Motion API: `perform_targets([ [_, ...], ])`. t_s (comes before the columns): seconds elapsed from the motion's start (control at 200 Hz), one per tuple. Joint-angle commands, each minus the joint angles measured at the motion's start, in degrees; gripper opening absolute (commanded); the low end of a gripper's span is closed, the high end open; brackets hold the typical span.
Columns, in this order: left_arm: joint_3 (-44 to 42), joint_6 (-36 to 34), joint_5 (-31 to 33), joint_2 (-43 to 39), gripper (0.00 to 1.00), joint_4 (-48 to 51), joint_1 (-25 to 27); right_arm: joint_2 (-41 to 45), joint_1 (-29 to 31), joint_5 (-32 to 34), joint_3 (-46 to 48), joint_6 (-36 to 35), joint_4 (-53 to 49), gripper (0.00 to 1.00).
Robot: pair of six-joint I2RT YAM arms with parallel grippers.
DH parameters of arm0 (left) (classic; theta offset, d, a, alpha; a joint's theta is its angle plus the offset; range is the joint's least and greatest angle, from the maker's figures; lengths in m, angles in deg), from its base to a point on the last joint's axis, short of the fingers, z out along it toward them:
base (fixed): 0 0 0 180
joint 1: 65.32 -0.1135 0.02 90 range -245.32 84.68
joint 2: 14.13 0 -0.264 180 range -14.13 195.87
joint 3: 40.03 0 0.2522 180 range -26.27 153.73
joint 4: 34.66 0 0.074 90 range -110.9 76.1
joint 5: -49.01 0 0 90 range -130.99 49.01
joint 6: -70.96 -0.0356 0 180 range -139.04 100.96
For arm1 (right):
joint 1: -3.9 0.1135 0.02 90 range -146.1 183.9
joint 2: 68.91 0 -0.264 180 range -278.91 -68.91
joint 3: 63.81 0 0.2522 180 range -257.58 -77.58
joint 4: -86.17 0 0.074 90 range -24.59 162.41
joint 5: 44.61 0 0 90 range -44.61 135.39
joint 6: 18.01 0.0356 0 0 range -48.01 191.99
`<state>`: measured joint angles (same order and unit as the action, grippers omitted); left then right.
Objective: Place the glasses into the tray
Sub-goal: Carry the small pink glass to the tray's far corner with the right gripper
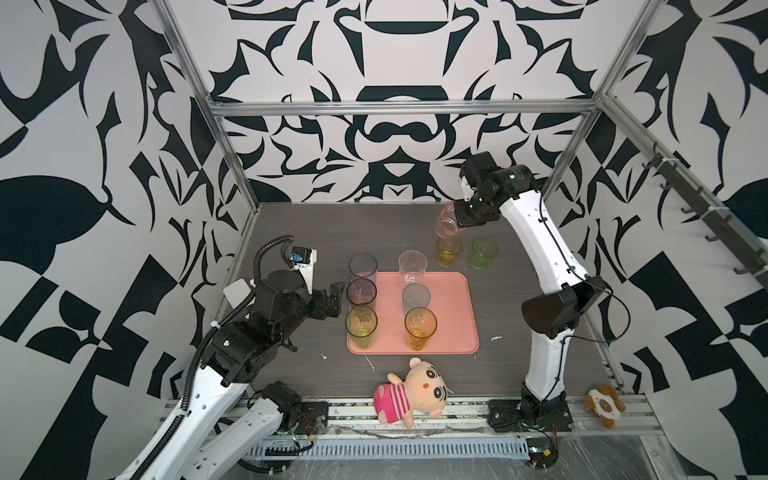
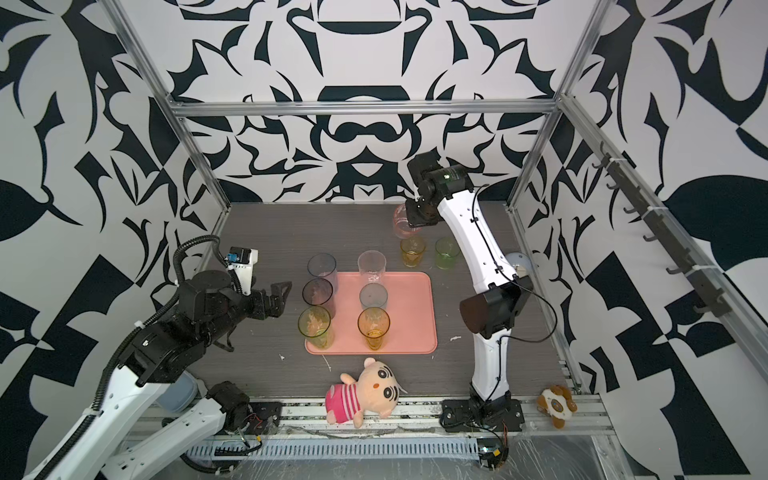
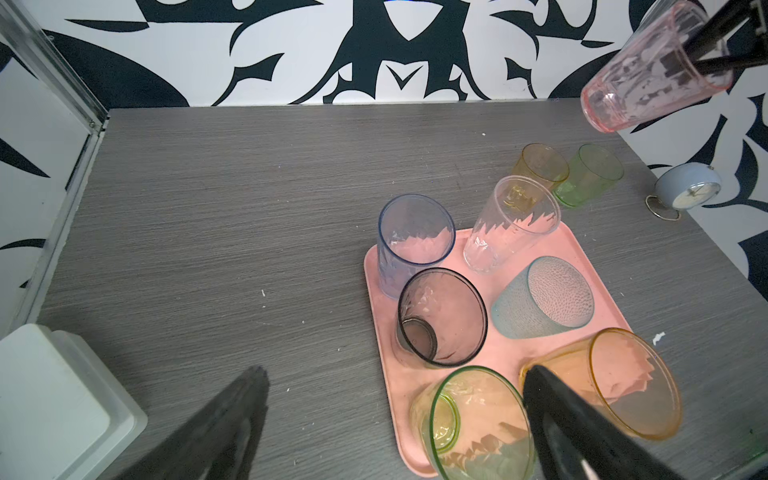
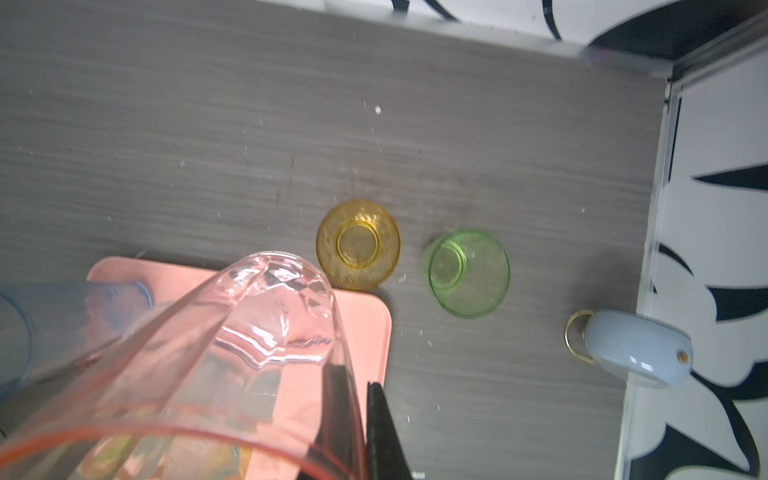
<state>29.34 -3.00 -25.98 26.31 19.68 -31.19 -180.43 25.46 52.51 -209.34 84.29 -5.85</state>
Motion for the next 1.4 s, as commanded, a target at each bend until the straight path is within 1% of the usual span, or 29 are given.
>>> perform_targets([
  [0.0,-0.93,0.05,0.06,-0.77,1.0,0.94,-0.2,5.53,0.15,0.23,4.42,2.06,1.23,0.0],
  [0.36,-0.86,0.05,-0.14,-0.81,1.0,0.89,-0.29,19.14,0.16,-0.58,22.57,4.16,6.8,0.0],
  [0.635,-0.92,0.05,-0.23,-0.76,0.99,0.75,-0.38,24.09,0.16,-0.79,34.14,4.77,9.97,0.0],
  [0.975,-0.99,0.1,-0.41,-0.56,1.0,0.81,-0.46,23.03,0.17,-1.74,44.62,6.26,16.72,0.0],
  [1.11,-0.92,0.14,-0.41,-0.5,0.99,0.75,-0.47,21.44,0.15,-2.53,46.82,6.29,19.59,0.0],
  [1.225,-0.96,0.3,-0.4,-0.52,0.99,0.73,-0.47,19.13,0.21,-1.66,48.2,6.58,20.57,0.0],
  [1.395,-0.95,0.32,-0.32,-0.52,0.99,0.77,-0.56,16.29,0.15,-3.33,50.44,7.52,23.41,0.0],
])
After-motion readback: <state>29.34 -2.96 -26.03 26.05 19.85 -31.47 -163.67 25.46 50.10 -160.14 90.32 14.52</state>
